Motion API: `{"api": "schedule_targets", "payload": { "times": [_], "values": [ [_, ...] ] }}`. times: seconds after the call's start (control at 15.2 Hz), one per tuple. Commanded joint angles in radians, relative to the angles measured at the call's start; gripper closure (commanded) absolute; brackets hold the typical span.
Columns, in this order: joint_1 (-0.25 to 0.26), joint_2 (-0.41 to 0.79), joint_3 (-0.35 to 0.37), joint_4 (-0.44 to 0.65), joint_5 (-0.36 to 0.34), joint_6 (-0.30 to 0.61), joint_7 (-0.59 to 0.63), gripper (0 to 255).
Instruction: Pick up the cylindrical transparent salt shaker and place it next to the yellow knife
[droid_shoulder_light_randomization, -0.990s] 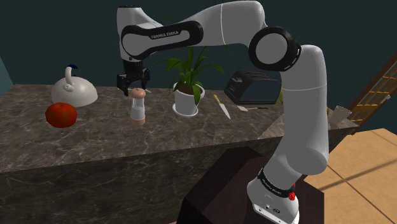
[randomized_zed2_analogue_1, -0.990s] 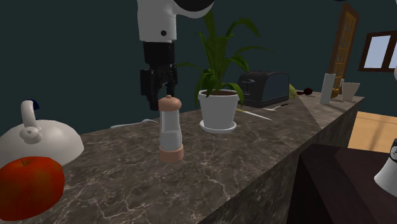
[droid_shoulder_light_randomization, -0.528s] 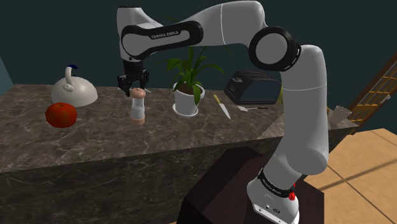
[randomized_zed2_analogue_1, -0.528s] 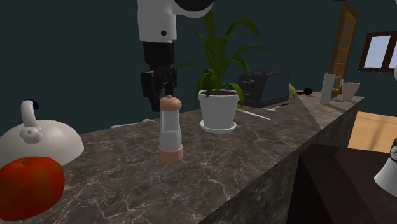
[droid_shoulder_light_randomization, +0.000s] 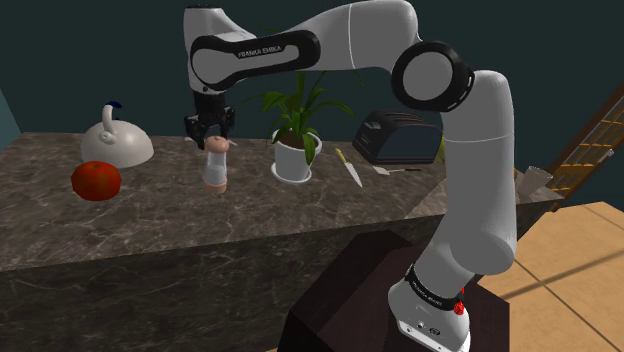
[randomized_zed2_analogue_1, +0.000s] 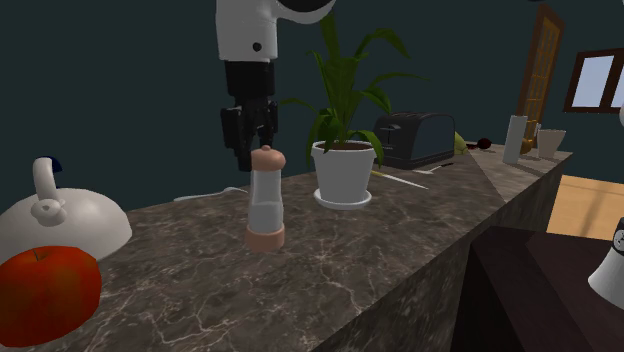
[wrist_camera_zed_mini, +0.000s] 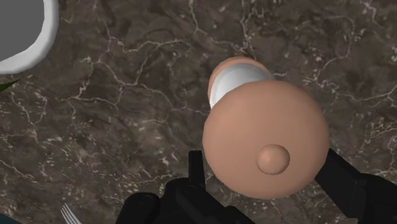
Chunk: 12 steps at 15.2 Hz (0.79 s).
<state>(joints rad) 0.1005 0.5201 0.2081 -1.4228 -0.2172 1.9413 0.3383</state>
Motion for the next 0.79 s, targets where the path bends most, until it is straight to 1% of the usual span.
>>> {"api": "schedule_targets", "payload": {
  "times": [0.0, 0.73],
  "values": [
    [0.001, -0.005, 0.001, 0.015, 0.002, -0.019, -0.002, 255],
    [0.008, -0.020, 0.005, 0.139, 0.011, -0.157, -0.021, 255]
  ]
}}
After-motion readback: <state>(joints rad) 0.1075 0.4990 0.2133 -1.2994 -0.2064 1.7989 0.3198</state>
